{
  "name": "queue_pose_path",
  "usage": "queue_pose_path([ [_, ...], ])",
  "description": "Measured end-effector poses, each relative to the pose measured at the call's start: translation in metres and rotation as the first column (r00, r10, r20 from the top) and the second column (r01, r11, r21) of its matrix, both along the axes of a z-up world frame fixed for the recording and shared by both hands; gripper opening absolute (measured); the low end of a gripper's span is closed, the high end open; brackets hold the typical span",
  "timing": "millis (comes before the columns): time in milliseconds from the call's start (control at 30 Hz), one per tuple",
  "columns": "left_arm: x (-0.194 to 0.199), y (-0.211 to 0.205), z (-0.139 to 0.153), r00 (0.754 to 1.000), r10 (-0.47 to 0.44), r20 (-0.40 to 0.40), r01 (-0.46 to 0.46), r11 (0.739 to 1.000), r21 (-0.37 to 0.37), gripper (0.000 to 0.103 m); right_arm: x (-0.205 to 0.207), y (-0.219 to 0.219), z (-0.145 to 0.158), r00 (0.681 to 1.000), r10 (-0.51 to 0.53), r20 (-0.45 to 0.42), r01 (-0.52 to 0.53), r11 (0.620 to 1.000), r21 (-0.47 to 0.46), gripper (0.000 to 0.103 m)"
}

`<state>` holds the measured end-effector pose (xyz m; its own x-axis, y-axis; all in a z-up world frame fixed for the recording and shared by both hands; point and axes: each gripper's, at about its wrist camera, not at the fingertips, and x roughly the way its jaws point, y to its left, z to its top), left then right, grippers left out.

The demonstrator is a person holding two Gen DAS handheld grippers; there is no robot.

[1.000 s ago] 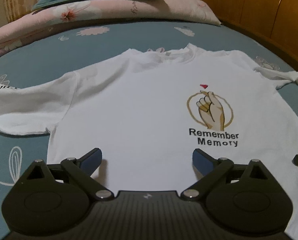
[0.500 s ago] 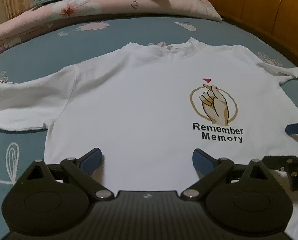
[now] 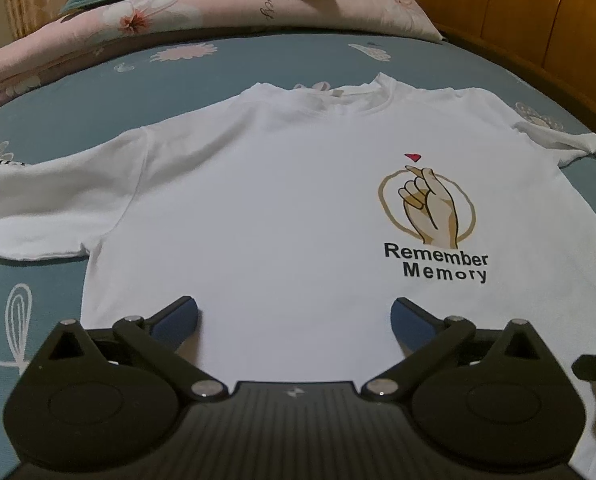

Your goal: Fold clothes

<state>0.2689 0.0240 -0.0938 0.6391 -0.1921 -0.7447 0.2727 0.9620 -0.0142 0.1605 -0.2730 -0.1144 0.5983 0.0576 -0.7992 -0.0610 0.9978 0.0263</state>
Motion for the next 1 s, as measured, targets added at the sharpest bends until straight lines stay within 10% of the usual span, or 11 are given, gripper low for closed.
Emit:
queue_pose_path([
  [600, -0.007, -0.012, 0.002, 0.994, -0.066, 0.083, 0.072, 0.994, -0.078, 0.102, -0.009, -0.019, 0.018, 0.996, -0.054, 0.074, 0.054, 0.998, 0.015, 0.099],
  [833, -0.007, -0.013, 0.001, 0.991, -0.096, 0.097, 0.108, 0.987, -0.121, 0.102, 0.047, -0.094, 0.067, 0.978, -0.080, 0.191, 0.085, 0.996, -0.016, 0.063],
  [1000, -0.005, -0.011, -0.003, 0.992, -0.098, 0.085, 0.109, 0.984, -0.142, 0.102, 0.112, -0.139, 0.089, 0.970, -0.040, 0.238, 0.062, 0.994, -0.087, 0.057],
])
